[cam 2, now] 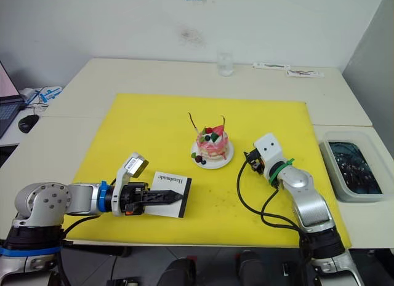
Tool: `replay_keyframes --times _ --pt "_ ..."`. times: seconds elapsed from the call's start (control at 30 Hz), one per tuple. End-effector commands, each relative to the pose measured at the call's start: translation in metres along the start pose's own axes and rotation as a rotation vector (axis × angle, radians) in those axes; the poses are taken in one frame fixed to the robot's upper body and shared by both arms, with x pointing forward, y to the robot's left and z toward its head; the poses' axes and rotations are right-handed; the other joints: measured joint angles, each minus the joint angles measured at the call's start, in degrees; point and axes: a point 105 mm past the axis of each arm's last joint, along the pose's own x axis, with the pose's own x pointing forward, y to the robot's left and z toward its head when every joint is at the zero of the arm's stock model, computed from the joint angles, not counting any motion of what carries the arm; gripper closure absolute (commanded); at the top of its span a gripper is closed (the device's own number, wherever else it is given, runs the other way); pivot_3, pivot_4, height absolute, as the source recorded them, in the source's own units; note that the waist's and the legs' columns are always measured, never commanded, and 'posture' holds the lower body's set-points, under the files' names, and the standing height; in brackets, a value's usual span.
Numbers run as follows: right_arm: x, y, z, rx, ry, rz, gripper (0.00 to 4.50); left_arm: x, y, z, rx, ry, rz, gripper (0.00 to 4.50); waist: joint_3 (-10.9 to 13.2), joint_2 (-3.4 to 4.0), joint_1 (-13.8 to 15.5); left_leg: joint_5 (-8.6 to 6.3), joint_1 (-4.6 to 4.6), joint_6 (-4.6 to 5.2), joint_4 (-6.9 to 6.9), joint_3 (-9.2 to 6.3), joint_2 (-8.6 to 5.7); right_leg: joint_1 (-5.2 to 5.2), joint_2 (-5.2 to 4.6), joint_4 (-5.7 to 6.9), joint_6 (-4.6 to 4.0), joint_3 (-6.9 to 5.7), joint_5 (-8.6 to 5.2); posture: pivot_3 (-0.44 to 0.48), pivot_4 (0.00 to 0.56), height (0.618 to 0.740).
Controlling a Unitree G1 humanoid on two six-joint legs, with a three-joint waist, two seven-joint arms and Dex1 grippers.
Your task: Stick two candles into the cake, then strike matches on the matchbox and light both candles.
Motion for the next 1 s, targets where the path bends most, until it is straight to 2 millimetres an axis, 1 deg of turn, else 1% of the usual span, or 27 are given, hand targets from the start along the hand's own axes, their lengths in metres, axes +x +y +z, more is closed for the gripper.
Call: replay_keyframes --times 0.03,0.2,0.43,0.57,0.67,0.77,0.8,0.83,1.0 --pt "0.002 -0.001 0.011 -0.004 -0.041 -0.015 2.27 0.002 -0.008 0.004 0.041 -0.006 -0.025 4.50 0.0 0.00 0.0 0.00 0.00 0.00 0.00 0.00 0.00 0.00 0.00 0.01 0.00 0.00 0.00 0.000 0.150 0.740" --pt "0.005 0.003 0.003 0.040 -0.016 -0.026 2.27 0.003 -0.008 0.002 0.042 -0.007 -0.024 4.50 0.0 0.00 -0.1 0.00 0.01 0.00 0.01 -0.01 0.00 0.00 0.01 0.02 0.02 0.01 0.01 0.000 0.150 0.740" --pt "0.009 0.001 -0.005 0.124 0.032 -0.070 2.27 0.003 -0.008 0.002 0.045 -0.009 -0.022 4.50 0.0 0.00 -0.1 0.00 0.01 0.00 0.01 0.00 0.00 0.00 0.00 0.02 0.02 0.01 0.01 0.000 0.150 0.740" --pt "0.008 0.003 -0.011 0.136 0.070 -0.069 2.27 0.004 -0.008 0.002 0.047 -0.008 -0.021 4.50 0.0 0.00 -0.1 0.00 0.01 0.00 0.02 -0.01 0.00 0.01 0.00 0.02 0.02 0.00 0.02 0.000 0.150 0.740" --pt "0.008 0.005 -0.014 0.139 0.089 -0.068 2.87 0.004 -0.008 0.002 0.047 -0.009 -0.019 4.50 0.0 0.00 -0.1 0.00 0.02 0.00 0.03 -0.01 0.00 0.02 0.00 0.02 0.03 0.00 0.02 0.000 0.150 0.740" --pt "0.008 0.005 -0.017 0.159 0.108 -0.080 3.85 0.004 -0.007 0.001 0.046 -0.010 -0.014 4.50 0.0 0.00 -0.1 0.00 0.02 0.00 0.04 -0.02 0.00 0.04 0.00 0.02 0.04 0.00 0.02 0.000 0.150 0.740" --pt "0.008 0.005 -0.017 0.173 0.110 -0.085 4.25 0.004 -0.006 0.001 0.045 -0.010 -0.013 4.50 0.0 0.00 -0.1 0.00 0.03 0.00 0.05 -0.02 0.00 0.04 0.00 0.02 0.05 0.00 0.03 0.000 0.150 0.740" --pt "0.009 0.005 -0.017 0.186 0.113 -0.090 4.48 0.004 -0.006 0.001 0.044 -0.010 -0.011 4.50 0.0 0.00 -0.1 0.00 0.03 0.00 0.05 -0.02 0.00 0.04 0.00 0.02 0.05 0.01 0.03 0.000 0.150 0.740" --pt "0.010 0.005 -0.015 0.212 0.105 -0.101 4.48 0.004 -0.005 0.000 0.042 -0.010 -0.004 4.50 0.0 0.00 -0.1 0.00 0.05 0.00 0.06 -0.02 0.00 0.05 0.00 0.02 0.07 0.01 0.04 0.000 0.150 0.740"
